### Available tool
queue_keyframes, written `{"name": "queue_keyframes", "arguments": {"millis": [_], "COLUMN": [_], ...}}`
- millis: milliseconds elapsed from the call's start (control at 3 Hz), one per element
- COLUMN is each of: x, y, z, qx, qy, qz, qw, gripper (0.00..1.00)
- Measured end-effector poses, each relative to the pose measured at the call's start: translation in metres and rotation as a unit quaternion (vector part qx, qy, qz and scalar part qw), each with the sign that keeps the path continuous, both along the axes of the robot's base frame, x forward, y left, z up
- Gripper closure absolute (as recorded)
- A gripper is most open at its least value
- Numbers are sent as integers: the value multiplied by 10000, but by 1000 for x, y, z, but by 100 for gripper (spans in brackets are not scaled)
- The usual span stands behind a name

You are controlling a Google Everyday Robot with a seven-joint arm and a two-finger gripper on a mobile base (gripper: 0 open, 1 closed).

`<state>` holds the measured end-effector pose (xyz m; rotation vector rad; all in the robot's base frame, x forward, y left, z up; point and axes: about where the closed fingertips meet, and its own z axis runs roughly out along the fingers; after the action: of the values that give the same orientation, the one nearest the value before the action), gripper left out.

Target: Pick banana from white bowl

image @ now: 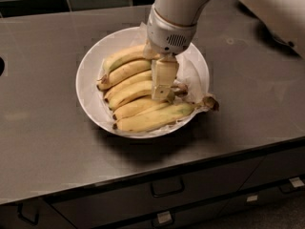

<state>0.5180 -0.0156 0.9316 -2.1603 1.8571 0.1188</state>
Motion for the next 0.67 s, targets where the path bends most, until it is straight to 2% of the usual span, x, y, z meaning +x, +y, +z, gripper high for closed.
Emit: {"name": "queue_keyframes", "arguments": {"millis": [333, 667], "x": [-5, -10], "y": [10, 13], "z": [-5, -8], "qx": [-41, -90], "qy": [45, 36], "qz": [99, 98], "qw": [9999, 9999], "gripper": [27, 36]}}
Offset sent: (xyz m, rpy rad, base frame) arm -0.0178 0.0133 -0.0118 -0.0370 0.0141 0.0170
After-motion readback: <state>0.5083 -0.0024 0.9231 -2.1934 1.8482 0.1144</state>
